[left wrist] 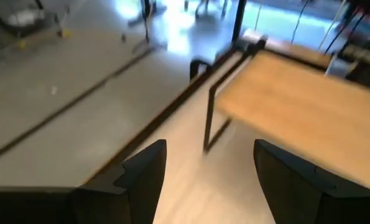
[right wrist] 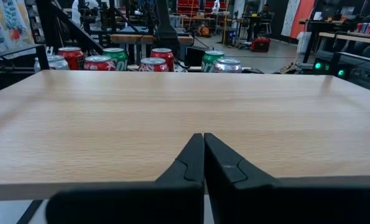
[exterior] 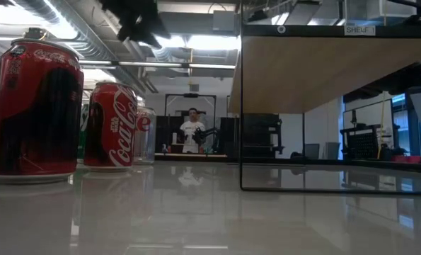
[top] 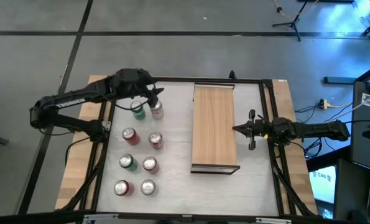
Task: Place canned beverage on shelf
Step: Put the top silver soda can on the shelf
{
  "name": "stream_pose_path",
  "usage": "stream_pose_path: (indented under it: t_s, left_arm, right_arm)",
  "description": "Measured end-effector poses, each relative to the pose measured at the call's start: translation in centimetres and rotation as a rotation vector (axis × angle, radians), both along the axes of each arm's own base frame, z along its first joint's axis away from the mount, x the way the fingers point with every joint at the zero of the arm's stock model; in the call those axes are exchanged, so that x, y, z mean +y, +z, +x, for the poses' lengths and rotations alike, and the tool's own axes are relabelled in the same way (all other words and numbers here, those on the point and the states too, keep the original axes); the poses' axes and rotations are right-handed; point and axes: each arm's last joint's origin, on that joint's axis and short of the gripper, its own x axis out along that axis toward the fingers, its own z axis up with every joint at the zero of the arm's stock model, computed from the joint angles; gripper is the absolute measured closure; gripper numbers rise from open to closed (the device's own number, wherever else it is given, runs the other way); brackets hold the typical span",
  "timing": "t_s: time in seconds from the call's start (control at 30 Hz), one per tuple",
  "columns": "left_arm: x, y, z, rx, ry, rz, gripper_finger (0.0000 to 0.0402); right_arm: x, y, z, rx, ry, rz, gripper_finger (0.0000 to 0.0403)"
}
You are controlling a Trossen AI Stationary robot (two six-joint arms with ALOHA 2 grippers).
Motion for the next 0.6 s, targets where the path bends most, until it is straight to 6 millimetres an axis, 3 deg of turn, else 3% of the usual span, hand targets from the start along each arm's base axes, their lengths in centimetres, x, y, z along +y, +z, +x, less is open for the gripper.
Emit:
stream_pose_path:
  t_s: [0.23,0.6]
  left_arm:
    - [0.2,-1.9,-0.3,0.158,-0.051,-0.107,0.0169]
    - [0.5,-2.1,-0.2,0.167,0.054,-0.095,0.0169]
  right_arm:
    - [0.0,0.0,0.0,0.000,0.000,0.000,0.0402]
    - [0.0,0.0,0.0,0.001,-0.002,0.000,0.0402]
